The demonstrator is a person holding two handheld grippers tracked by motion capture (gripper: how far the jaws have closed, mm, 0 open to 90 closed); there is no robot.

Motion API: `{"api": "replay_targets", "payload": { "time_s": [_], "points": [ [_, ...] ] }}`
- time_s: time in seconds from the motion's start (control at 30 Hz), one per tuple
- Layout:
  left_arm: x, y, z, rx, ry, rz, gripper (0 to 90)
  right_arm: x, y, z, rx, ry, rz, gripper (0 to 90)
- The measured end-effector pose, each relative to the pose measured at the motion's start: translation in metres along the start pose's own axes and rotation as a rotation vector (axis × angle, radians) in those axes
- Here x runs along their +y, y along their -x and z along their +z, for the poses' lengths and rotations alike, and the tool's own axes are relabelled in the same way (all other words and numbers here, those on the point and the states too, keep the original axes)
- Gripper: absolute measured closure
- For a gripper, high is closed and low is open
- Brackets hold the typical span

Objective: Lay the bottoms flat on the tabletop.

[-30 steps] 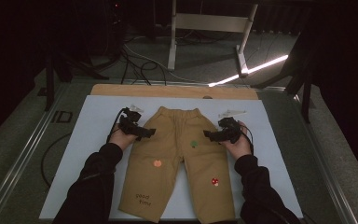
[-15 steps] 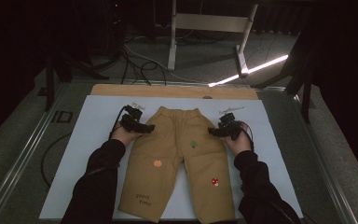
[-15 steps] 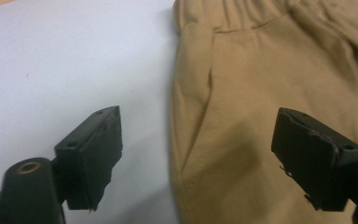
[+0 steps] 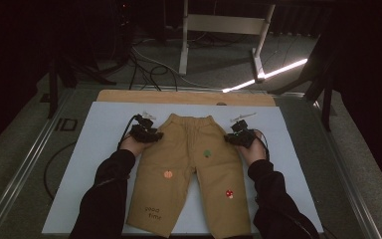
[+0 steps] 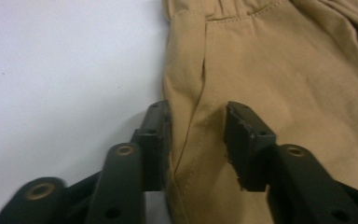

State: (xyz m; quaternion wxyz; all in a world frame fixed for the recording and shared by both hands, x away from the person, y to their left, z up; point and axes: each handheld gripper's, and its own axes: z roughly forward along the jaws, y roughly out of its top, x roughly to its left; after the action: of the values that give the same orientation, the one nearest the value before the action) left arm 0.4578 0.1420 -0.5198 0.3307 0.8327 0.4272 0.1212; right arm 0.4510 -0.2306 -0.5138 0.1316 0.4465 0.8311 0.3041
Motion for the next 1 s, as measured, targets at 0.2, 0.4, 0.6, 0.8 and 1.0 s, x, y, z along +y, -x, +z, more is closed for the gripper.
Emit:
{"api": "replay_targets", "payload": {
  "time_s": [0.2,0.4,0.6,0.8,1.0],
  "points": [
    [0.002,0.001,0.0,-0.023,-0.013,-0.021,81.7,0.001,-0.002,0.0,-0.006,0.001,-0.014,86.5],
    [0.004,0.005,-0.001,0.002,-0.029,0.003,86.8,0.002,0.002,-0.001,-0.031,0.003,-0.007,86.7],
    [0.005,0.005,-0.002,0.029,-0.028,0.014,87.0,0.005,0.003,-0.002,-0.05,-0.003,-0.016,86.7],
    [0.005,0.003,-0.002,0.019,-0.026,0.005,87.1,0.007,0.01,-0.003,-0.039,-0.023,-0.026,86.8],
    [0.006,0.002,-0.002,0.018,-0.032,0.015,87.7,0.008,0.008,0.0,-0.056,-0.027,-0.018,87.1]
  ]
}}
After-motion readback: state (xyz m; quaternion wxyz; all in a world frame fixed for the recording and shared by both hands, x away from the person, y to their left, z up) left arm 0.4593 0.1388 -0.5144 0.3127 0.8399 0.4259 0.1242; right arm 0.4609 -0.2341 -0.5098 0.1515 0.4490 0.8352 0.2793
